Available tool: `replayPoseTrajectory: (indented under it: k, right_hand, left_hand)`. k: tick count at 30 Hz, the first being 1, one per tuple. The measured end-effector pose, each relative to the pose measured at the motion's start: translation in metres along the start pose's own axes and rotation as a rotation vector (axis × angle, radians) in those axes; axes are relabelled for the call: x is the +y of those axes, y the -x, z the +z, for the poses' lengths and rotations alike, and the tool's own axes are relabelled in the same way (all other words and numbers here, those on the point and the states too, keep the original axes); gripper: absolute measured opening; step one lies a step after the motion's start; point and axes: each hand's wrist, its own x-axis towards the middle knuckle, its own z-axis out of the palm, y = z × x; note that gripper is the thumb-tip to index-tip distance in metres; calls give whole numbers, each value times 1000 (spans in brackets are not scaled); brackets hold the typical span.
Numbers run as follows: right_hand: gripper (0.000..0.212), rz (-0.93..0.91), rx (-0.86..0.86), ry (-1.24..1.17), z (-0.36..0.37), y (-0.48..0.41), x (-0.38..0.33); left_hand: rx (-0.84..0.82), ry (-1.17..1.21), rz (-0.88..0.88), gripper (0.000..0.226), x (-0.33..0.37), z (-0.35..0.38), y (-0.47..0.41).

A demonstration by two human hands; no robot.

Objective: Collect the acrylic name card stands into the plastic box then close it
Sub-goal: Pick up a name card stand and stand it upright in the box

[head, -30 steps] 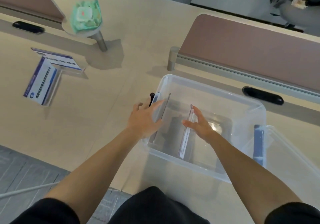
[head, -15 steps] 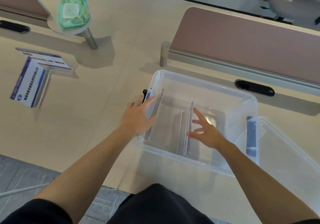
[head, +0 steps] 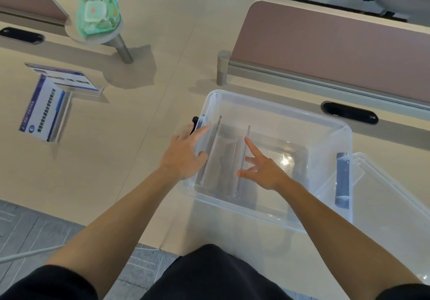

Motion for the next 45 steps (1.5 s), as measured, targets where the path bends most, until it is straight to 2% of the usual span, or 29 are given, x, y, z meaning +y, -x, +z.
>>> replayPoseTrajectory:
  k: [10,13,17,30,37,45]
  right_hand:
    - [106,-19,27,-81,20,-24,-21]
    - [105,-19,30,-92,23,-28,-22]
    - [105,-29,28,-100,24,-29,-24]
    - [102,-55,64,-53,30,-33,-25]
    - [101,-105,83,-20,29,-31,-22]
    - [99,-68,89,8,34,-25,-31]
  left_hand:
    - [8,95,75,72,-11,-3,0]
    - [-26,5,146,66,-21,-6,5]
    - [-18,19,202,59,-29,-4,8]
    - [8,4,205,60,-30,0,7]
    - [26,-157,242,56,-24,-8,7]
    - [80,-238,248,69,-28,-11,19]
